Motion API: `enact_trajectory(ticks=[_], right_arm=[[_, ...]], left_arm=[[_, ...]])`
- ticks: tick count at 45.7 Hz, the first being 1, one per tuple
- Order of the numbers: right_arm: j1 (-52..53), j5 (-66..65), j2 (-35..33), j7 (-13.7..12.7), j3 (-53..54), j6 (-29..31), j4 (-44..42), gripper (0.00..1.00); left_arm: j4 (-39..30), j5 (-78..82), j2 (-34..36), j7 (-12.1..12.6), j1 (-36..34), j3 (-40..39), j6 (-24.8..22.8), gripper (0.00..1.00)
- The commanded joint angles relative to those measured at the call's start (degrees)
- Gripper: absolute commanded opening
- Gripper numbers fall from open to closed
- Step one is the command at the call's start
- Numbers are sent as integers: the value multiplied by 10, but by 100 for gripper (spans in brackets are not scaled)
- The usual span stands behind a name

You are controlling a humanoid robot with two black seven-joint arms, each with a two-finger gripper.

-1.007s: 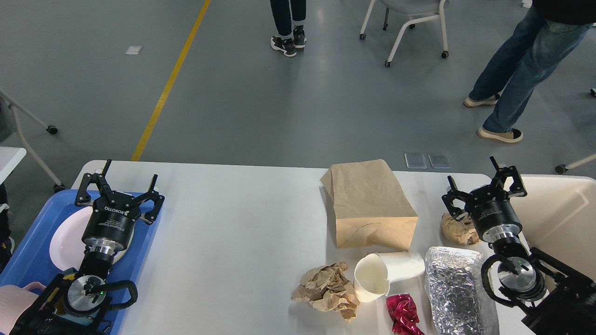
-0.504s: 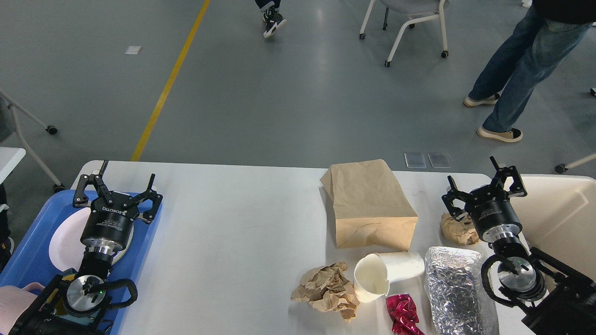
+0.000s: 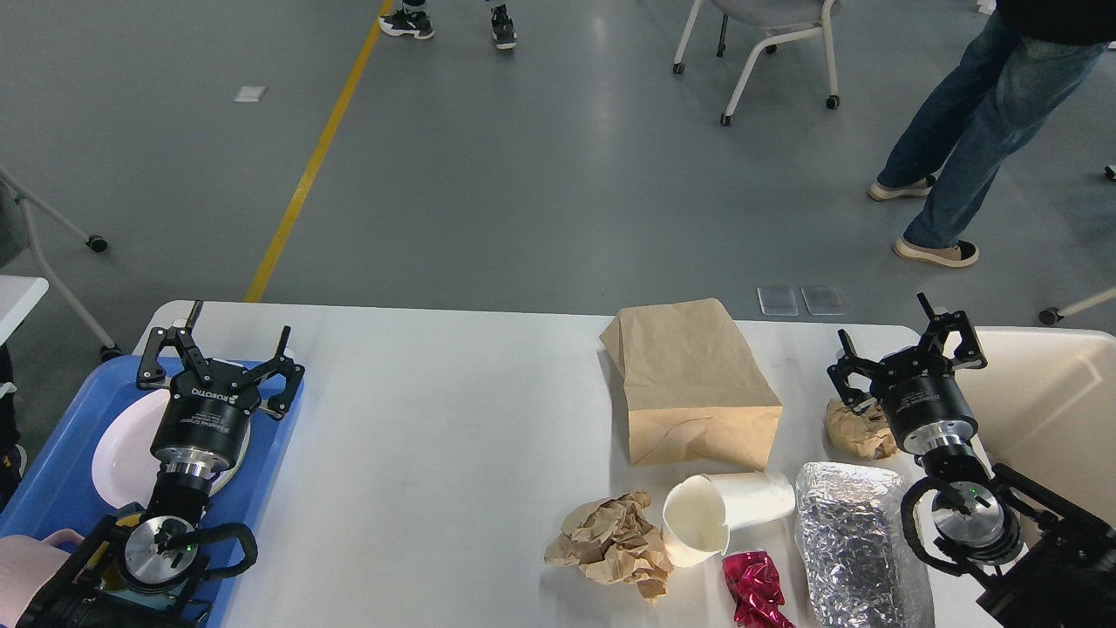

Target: Tidy desktop

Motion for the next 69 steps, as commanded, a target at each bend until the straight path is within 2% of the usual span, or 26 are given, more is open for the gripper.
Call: enact_trajectory(ticks=[1,7,16,31,45,55,69], right_arm=[[2,0,0,0,1,-5,-6,100],[4,3,3,0,4,-3,-6,100],[5,7,-52,-4,90,3,-21,100],[-10,6,-87,-5,89,3,-59,100],[-13,7,-83,-5,89,5,-65,100],[-26,7,-80,-3,88,83,-69,100],[-47,6,-39,-2,87,91,-70,100]], left_arm=[[0,0,0,0,0,0,0,96],[0,0,0,0,0,0,0,96],[0,0,0,0,0,0,0,96],[0,-1,0,0,0,0,0,96],[0,0,0,0,0,0,0,96],[0,-1,0,1,0,0,0,96],[0,0,0,1,-1,0,0,96]])
